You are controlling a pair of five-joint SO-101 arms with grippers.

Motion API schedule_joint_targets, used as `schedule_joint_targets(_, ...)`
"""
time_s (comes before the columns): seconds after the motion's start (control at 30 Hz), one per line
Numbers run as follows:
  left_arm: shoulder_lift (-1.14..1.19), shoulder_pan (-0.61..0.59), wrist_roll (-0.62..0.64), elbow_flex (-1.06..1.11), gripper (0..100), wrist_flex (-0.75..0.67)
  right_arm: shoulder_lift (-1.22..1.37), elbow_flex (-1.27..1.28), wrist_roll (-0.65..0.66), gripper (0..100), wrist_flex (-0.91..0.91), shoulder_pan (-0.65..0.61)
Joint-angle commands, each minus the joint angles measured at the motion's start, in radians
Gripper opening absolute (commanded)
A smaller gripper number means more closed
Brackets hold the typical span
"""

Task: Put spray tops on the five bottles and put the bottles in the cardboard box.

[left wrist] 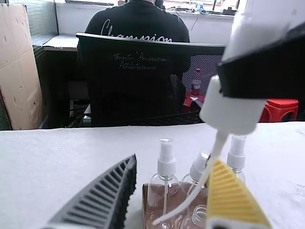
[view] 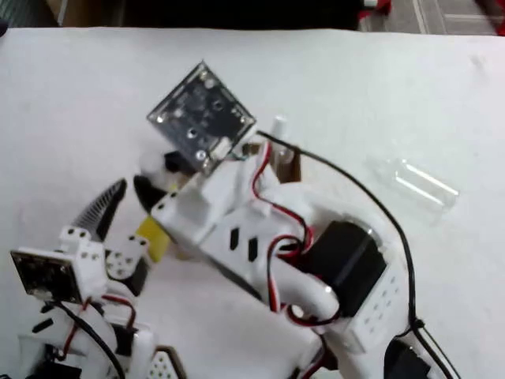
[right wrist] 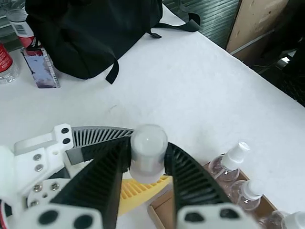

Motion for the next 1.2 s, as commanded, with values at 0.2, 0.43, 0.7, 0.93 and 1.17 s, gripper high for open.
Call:
schedule_joint_targets(0.2, 0.005, -0.008, -0.055, -0.014, 22, 0.055, -0.021, -0.041, 0.002, 1.6, -0.082, 0.213)
schedule_joint_targets(0.43, 0.005, -0.015, -0.15, -0.074, 22, 0.112, -0.039, -0.094, 0.002, 1.6, -0.125, 0.352)
schedule_joint_targets(0.7, 0.005, -0.056, -0.216, -0.078, 22, 0.1, -0.045, -0.094, -0.006, 1.6, 0.027, 0.387)
schedule_joint_targets(0.93, 0.005, -0.263, -0.11, 0.046, 22, -0.1, 0.015, -0.026, -0.008, 1.6, 0.073, 0.325)
schedule_joint_targets(1.17, 0.005, -0.392, 0.069, 0.157, 22, -0.258, 0.084, 0.009, -0.008, 1.6, 0.041, 0.282)
